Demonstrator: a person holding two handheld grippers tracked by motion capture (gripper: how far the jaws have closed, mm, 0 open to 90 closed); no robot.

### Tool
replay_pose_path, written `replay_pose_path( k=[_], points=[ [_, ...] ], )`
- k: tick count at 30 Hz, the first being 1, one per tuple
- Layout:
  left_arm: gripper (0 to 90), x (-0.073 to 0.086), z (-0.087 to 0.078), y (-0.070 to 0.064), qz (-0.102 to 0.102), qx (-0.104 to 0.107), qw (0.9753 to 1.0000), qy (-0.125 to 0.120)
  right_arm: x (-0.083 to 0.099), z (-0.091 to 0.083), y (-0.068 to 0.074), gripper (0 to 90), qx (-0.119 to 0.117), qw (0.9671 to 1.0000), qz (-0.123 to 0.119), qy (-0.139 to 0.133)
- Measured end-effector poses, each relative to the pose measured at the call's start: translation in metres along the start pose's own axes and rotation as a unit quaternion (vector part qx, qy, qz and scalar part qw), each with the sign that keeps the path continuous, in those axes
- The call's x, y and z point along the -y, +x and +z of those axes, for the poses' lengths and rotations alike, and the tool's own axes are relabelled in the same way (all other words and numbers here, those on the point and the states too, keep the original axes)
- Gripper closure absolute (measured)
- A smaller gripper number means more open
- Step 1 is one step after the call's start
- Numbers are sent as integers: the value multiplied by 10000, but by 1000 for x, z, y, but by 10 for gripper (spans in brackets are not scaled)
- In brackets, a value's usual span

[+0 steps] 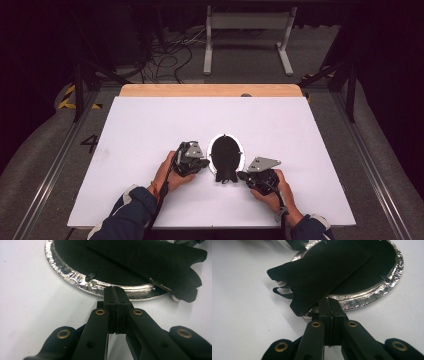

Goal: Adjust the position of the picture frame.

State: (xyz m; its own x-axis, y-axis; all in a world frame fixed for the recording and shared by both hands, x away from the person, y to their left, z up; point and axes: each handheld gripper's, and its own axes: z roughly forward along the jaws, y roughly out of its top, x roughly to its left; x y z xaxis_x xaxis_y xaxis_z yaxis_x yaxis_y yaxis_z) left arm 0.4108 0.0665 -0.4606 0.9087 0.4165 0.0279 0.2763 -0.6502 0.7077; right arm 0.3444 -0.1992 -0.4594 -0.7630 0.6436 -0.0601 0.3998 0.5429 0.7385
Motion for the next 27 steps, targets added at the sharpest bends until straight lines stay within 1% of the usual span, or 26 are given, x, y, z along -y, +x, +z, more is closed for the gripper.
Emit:
replay_pose_path(
  k=[4, 5, 6, 9, 11, 14, 16, 17, 18, 19, 20, 21, 22, 23, 24, 25, 26, 27],
  points=[
    [899, -3, 4, 3, -57, -10, 10000, -33, 1, 0, -1, 900, 45, 10000, 33, -16],
    [900, -3, 6, 4, -179, -6, 9998, -82, 1, 0, -1, 900, 69, 10000, 30, -16],
    [900, -4, 7, 5, -195, -21, 9998, -103, 0, 0, -1, 900, 96, 9999, 39, -16],
    [900, -5, 8, 4, -120, -78, 9998, -102, 0, 0, 0, 900, 155, 9999, 16, 0],
    [900, -5, 8, 3, -116, -129, 9998, -95, 0, 0, 0, 900, 139, 9999, 19, -6],
    [900, -5, 8, 2, -120, -148, 9998, -94, 0, 0, -1, 900, 128, 9999, 22, -4],
    [897, -4, 7, 1, -204, 0, 9997, -114, 1, 0, -2, 898, 121, 9999, 23, -8],
    [895, -3, 6, 0, -156, 43, 9998, -112, 1, 0, -2, 892, 132, 9999, 26, -8],
    [892, -3, 6, -1, -138, 136, 9997, -116, 1, 0, -2, 890, 133, 9999, 26, -7],
    [894, -3, 6, -1, -138, 136, 9997, -116, 1, 0, -3, 885, 133, 9999, 19, -2],
    [887, -2, 4, -7, -88, 252, 9996, -102, 0, 0, -3, 884, 165, 9999, 6, 14],
    [887, -2, 4, -7, -88, 252, 9996, -102, 0, 0, -3, 884, 165, 9999, 6, 14],
    [887, -2, 3, -11, 26, 213, 9998, -59, 0, 0, -4, 881, 185, 9998, 11, 27],
    [886, -2, 2, -13, 68, 273, 9996, -19, 1, -1, -7, 875, 181, 9998, 68, 12],
    [883, -1, 1, -16, 76, 347, 9994, -15, 1, -1, -8, 873, 191, 9998, 71, 9],
    [880, -1, 1, -16, 76, 347, 9994, -15, 1, -1, -8, 873, 191, 9998, 71, 9],
    [880, -1, 0, -19, 145, 351, 9993, 13, 2, -1, -8, 872, 213, 9997, 74, 12],
    [880, 0, -1, -22, 154, 392, 9991, 46, 2, -2, -10, 872, 236, 9997, 78, 23]
  ],
)
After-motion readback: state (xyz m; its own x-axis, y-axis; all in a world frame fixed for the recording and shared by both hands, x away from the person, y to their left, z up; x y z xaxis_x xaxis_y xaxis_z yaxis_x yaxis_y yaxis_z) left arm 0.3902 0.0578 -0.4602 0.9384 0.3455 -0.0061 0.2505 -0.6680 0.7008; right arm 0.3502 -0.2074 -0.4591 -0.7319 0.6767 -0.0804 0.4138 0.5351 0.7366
